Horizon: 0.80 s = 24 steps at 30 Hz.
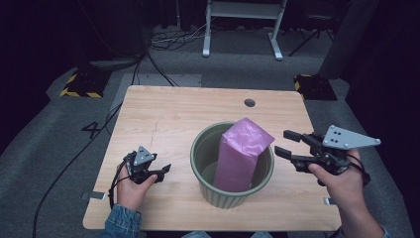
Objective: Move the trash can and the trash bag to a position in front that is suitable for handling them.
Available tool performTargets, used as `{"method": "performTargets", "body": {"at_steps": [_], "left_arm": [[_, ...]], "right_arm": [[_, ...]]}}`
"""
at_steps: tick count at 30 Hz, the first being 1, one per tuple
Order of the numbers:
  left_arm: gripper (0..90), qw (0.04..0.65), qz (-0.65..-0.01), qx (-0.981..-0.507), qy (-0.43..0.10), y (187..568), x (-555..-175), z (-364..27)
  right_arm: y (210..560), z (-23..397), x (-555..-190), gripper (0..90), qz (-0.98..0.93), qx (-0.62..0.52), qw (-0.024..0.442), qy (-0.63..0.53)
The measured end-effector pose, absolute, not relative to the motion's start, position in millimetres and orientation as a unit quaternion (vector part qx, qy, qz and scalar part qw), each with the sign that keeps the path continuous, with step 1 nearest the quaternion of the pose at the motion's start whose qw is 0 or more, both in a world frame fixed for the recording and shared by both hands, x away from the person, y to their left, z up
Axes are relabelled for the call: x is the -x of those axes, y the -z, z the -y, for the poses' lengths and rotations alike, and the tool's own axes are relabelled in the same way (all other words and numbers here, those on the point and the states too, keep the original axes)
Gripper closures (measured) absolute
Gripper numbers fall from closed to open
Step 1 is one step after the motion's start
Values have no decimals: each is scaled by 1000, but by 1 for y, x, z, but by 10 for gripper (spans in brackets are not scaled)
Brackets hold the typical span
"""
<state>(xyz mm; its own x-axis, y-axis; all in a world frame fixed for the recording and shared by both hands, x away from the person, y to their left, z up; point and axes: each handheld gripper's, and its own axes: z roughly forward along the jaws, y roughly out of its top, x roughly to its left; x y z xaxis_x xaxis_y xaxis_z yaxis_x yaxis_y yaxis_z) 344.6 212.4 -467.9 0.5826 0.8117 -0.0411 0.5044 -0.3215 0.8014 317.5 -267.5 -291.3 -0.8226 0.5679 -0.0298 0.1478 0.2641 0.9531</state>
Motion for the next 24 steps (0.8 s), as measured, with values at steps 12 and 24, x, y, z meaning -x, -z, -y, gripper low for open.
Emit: {"method": "performTargets", "body": {"at_steps": [12, 24], "left_arm": [[322, 404, -413, -794, -189, 468, -345, -212], [322, 404, -416, -793, -187, 469, -345, -211]], "right_arm": [[324, 307, -339, 334, -764, -300, 201, -535], [383, 309, -363, 295, -780, -322, 195, -500]]}}
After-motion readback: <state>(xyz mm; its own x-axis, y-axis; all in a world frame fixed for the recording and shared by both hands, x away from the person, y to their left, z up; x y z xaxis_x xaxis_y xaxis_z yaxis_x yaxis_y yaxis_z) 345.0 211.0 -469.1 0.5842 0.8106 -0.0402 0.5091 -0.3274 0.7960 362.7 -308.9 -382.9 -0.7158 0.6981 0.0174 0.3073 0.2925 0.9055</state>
